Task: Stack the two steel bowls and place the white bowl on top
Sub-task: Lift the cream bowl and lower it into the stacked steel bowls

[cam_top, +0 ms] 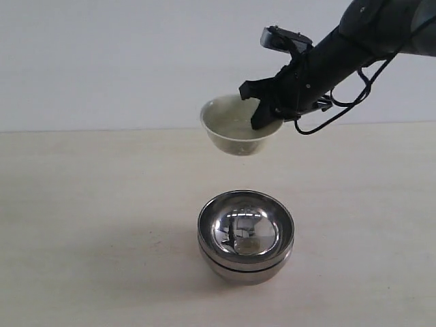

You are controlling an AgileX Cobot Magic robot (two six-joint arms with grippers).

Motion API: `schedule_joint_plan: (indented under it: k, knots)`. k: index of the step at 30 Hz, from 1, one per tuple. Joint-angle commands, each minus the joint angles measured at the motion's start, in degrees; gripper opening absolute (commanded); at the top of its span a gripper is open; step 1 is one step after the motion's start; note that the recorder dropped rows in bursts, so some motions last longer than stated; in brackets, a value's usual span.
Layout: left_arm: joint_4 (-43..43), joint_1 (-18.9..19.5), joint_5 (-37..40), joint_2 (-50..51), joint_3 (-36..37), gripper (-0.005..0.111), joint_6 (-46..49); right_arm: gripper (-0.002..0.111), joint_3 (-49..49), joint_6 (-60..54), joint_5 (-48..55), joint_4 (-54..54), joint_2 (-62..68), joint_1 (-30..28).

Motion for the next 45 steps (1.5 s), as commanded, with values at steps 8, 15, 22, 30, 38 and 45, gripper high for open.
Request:
schedule_joint_plan:
  k: [8, 15, 22, 30, 38, 45]
  knots:
    - [-0.31, 0.13, -0.01, -0.12, 0.23, 0.004, -0.13, 0.0, 19.17, 1.45, -3.42, -2.95, -12.12, -0.54]
    - [-0.31, 0.13, -0.01, -0.12, 0.23, 0.004, -0.13, 0.0, 30.51, -0.37, -9.43, -1.85, -15.32, 1.94]
    - [-0.31, 0.13, -0.01, -0.12, 0.23, 0.004, -0.13, 0.0, 34.05, -0.37, -16.45, -1.34, -15.32, 6.58]
    - [-0.31, 0.13, -0.01, -0.12, 0.23, 0.004, -0.13, 0.0, 34.05, 0.11, -16.65, -1.38, -15.13, 7.88]
    - [-0.31, 0.13, -0.01, -0.12, 0.23, 0.004, -0.13, 0.0, 34.05, -1.71, -16.44, -1.78, -15.13, 7.88]
    - [-0.31, 0.13, -0.01, -0.12, 0.23, 0.004, -0.13, 0.016, 34.05, -2.65, -16.25, -2.44, -15.13, 7.88]
